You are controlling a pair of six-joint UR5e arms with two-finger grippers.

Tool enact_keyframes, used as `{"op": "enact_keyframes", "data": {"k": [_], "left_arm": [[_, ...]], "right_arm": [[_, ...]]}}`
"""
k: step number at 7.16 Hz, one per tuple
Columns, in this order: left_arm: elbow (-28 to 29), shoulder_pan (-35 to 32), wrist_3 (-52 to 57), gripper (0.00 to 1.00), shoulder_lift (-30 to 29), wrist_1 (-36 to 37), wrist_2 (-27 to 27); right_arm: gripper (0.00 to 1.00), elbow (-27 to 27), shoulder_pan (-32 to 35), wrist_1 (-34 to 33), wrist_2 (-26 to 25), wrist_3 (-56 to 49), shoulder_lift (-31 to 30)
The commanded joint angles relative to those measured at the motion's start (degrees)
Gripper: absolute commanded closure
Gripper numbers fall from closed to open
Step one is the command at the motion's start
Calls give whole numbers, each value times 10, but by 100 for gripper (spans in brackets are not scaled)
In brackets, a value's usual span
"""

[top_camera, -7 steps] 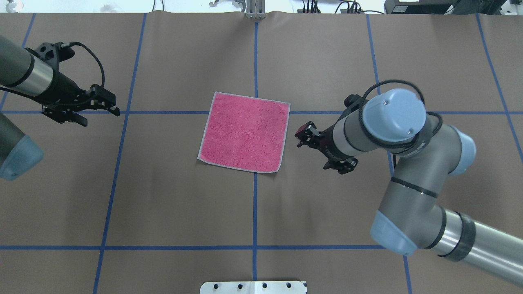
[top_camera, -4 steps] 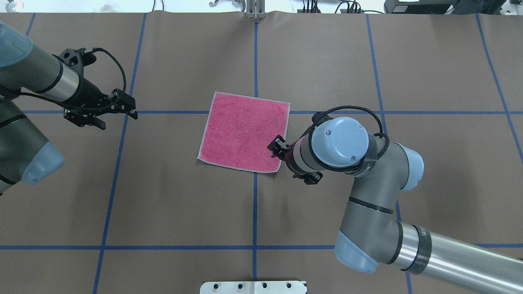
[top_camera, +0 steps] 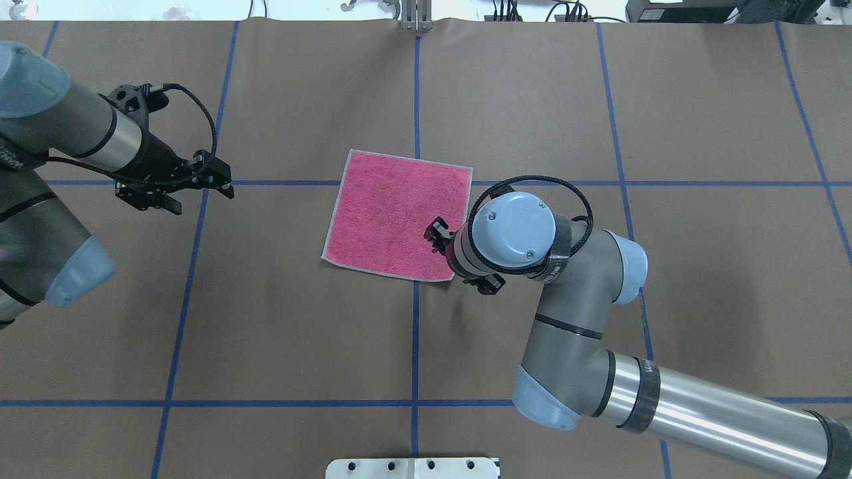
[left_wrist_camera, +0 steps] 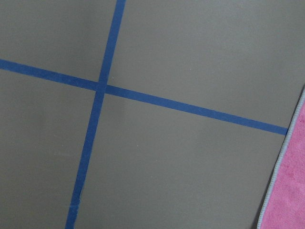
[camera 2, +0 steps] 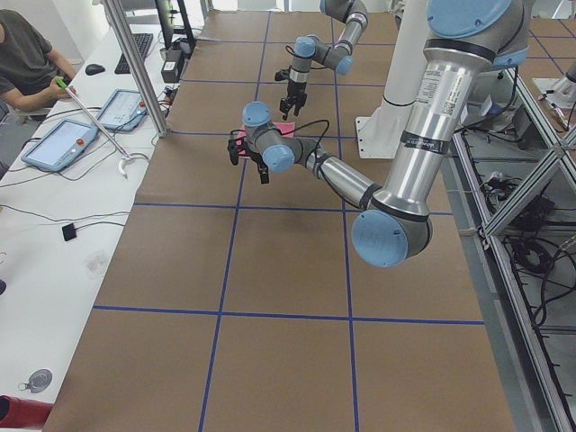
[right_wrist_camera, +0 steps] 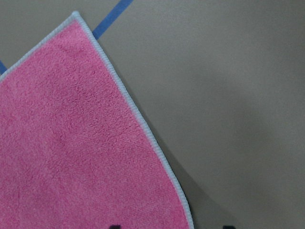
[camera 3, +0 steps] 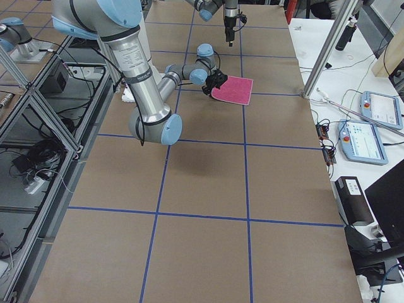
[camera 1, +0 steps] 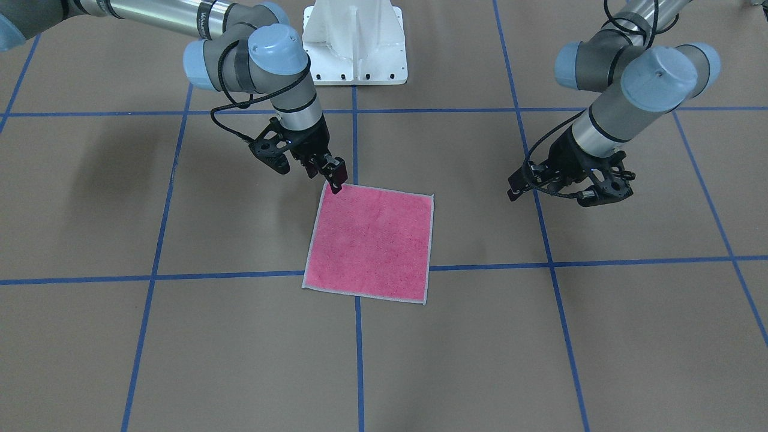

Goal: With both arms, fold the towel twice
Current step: 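Move the right gripper to the towel's corner nearest it while the left arm approaches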

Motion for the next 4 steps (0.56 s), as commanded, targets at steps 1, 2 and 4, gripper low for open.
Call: {"op": "enact_keyframes", "data": {"k": [1, 2, 4], "left_arm": [[0, 10, -8, 0, -3, 0, 13], [0, 11, -13, 0, -3, 0, 14], [0, 12, -13, 0, -3, 0, 14]], "right_arm": [[26, -7, -11, 0, -1, 3, 1], [30, -7, -15, 0, -1, 16, 2], [45, -13, -15, 0, -1, 22, 0]]}}
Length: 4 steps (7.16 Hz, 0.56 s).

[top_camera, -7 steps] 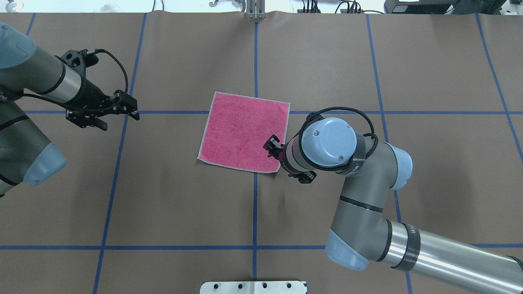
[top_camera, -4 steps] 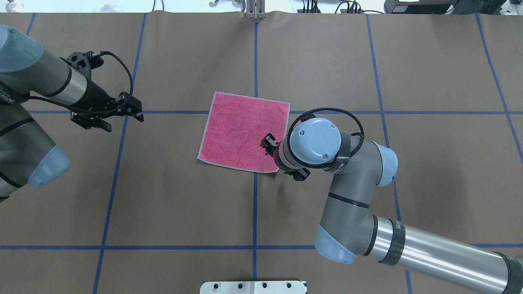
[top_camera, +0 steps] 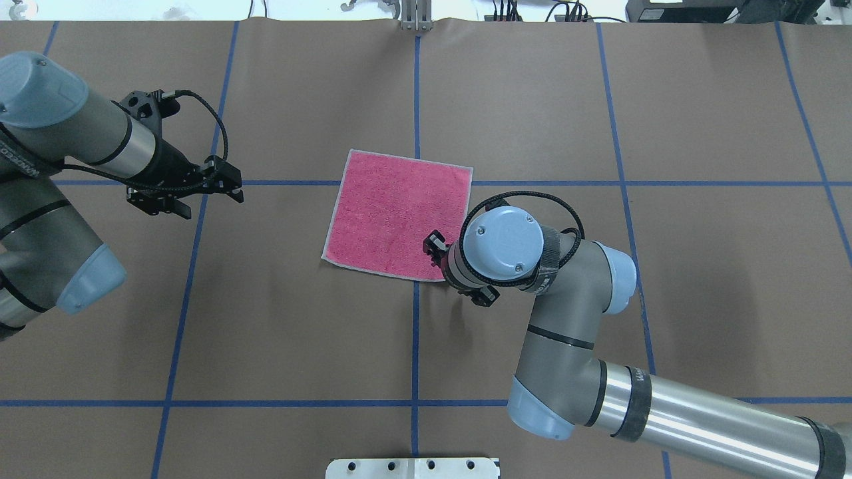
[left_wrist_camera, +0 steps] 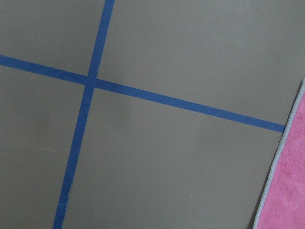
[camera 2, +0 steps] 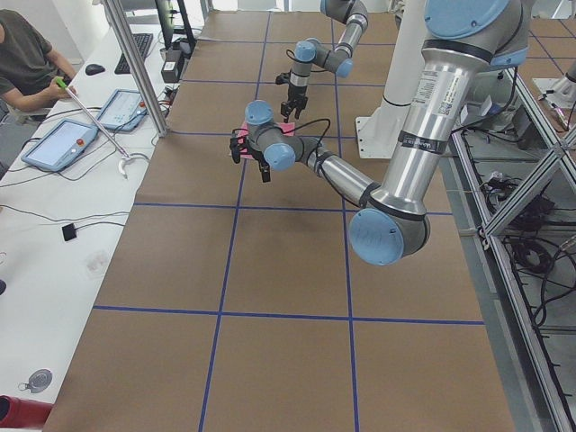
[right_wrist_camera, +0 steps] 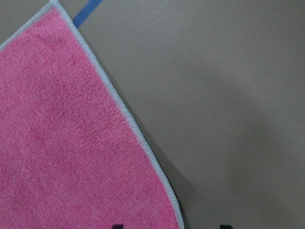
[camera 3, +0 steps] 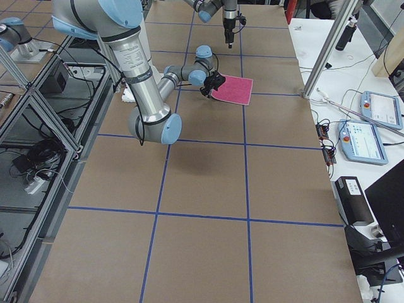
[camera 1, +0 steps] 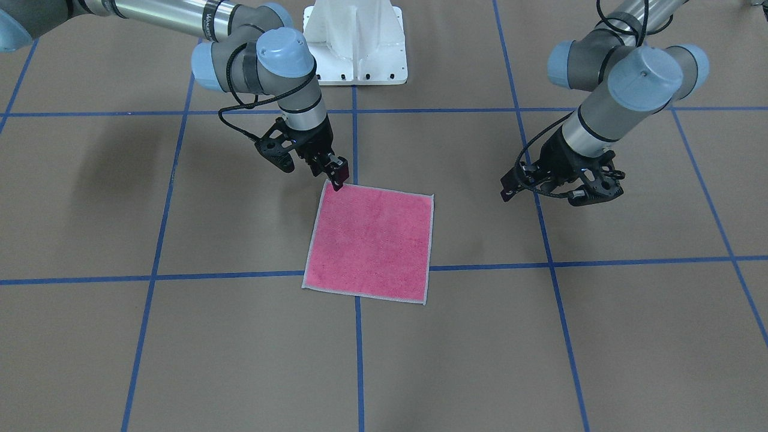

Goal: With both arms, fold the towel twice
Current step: 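Move the right gripper to the towel's corner nearest it while the left arm approaches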

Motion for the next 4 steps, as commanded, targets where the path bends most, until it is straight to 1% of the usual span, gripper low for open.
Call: {"op": "enact_keyframes", "data": {"k": [1, 2, 3, 4], "left_arm": [[0, 1, -1, 0, 0, 0, 1], [0, 2, -2, 0, 0, 0, 1], [0, 3, -2, 0, -1, 0, 1], [4, 9, -12, 0, -7, 0, 4]], "right_arm": [[57, -6, -1, 0, 0, 5, 1], [71, -6, -1, 0, 0, 10, 3], [88, -5, -1, -1, 0, 11, 4], [100, -4, -1, 0, 0, 12, 5]]}}
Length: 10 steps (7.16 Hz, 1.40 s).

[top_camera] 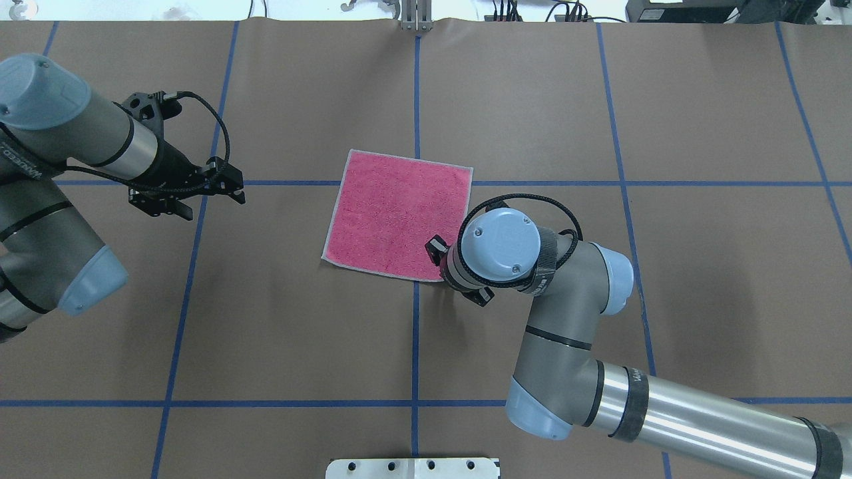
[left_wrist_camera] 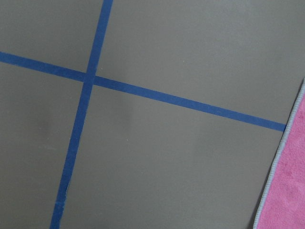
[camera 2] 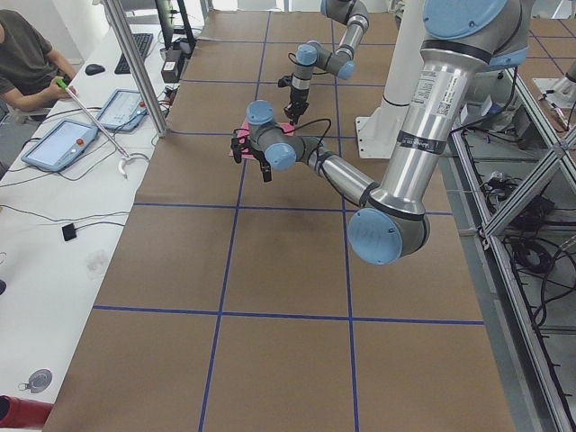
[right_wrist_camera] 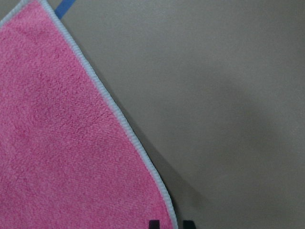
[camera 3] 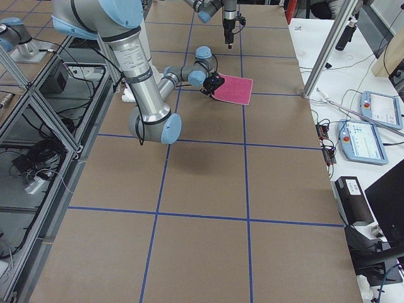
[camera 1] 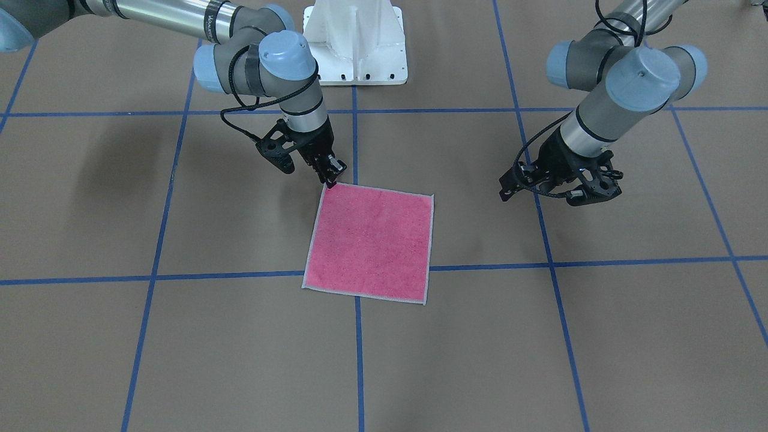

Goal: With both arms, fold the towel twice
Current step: 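Bring the left gripper to the towel's other near corner while the right gripper holds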

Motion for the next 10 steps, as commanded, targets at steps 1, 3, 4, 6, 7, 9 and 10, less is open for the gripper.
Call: {"op": "enact_keyframes", "data": {"k": [1, 3, 4, 6, 7, 9, 10], "left_arm": [[7, 28, -44, 0, -23, 1, 45], [26, 90, -106, 1, -65, 2, 115], [51, 135, -141, 2, -98, 1, 153], [103, 167, -172, 28, -149, 0, 173], [103, 171, -173, 48, -146, 0, 174], [101, 172, -173, 51, -141, 0, 174], [97, 171, -172, 51, -140, 1, 174]], "right_arm": [[100, 7, 0, 0, 0, 1, 1], [100, 20, 15, -4, 10, -4, -2], [100, 26, 23, -3, 24, -4, -6], [100, 26, 23, -3, 24, -4, -9], [100, 26, 23, -3, 24, -4, -8], [100, 26, 24, -3, 23, -4, -8], [100, 26, 24, -4, 23, -3, -9]]}}
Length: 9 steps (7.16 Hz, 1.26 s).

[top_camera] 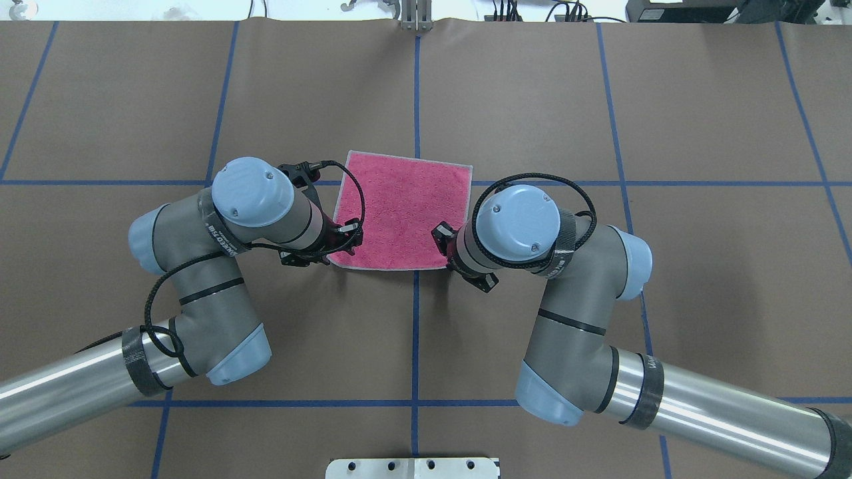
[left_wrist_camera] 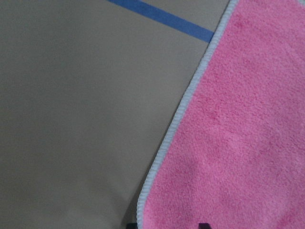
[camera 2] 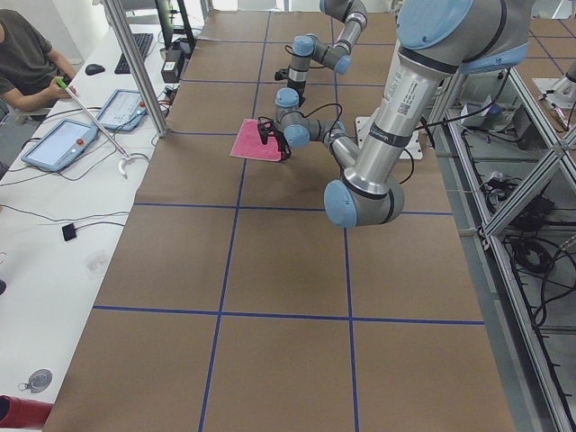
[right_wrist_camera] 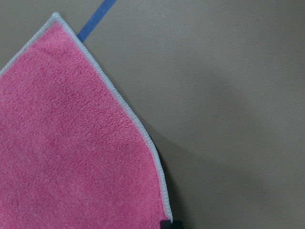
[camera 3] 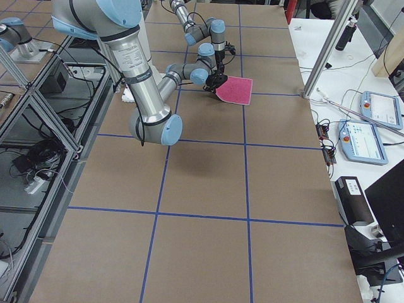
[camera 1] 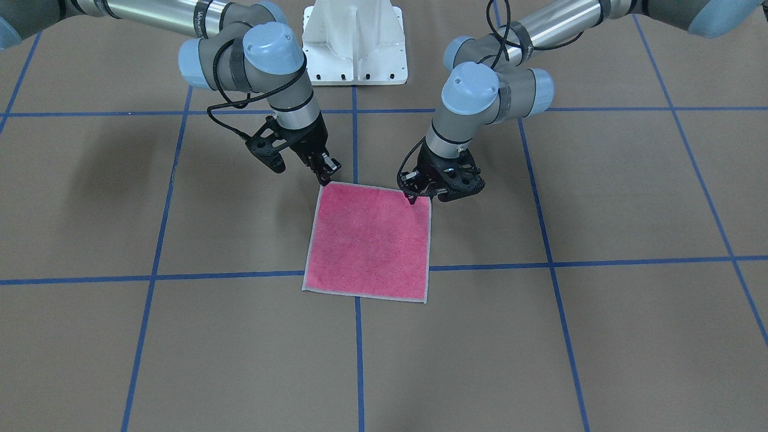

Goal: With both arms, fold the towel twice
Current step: 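Bring the left gripper to the towel's other near corner while the right gripper holds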

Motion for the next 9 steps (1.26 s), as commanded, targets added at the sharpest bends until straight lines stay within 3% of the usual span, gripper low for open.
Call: {"op": "enact_keyframes", "data": {"k": [1, 3, 5, 8, 9], "left_arm": [[-8, -2, 0, 51, 3, 1, 1], [-22, -2, 1, 52, 24, 1, 1], [-33, 0, 1, 65, 34, 2, 1], [-33, 1, -1, 70, 30, 2, 1], [-33, 1, -1, 81, 29, 2, 0]], "right_arm": [[100, 0, 0, -1, 0, 1, 0], [100, 0, 0, -1, -1, 2, -1], [100, 0, 0, -1, -1, 2, 0], [100, 2, 1, -1, -1, 2, 0], [100, 2, 1, -1, -1, 2, -1]]}}
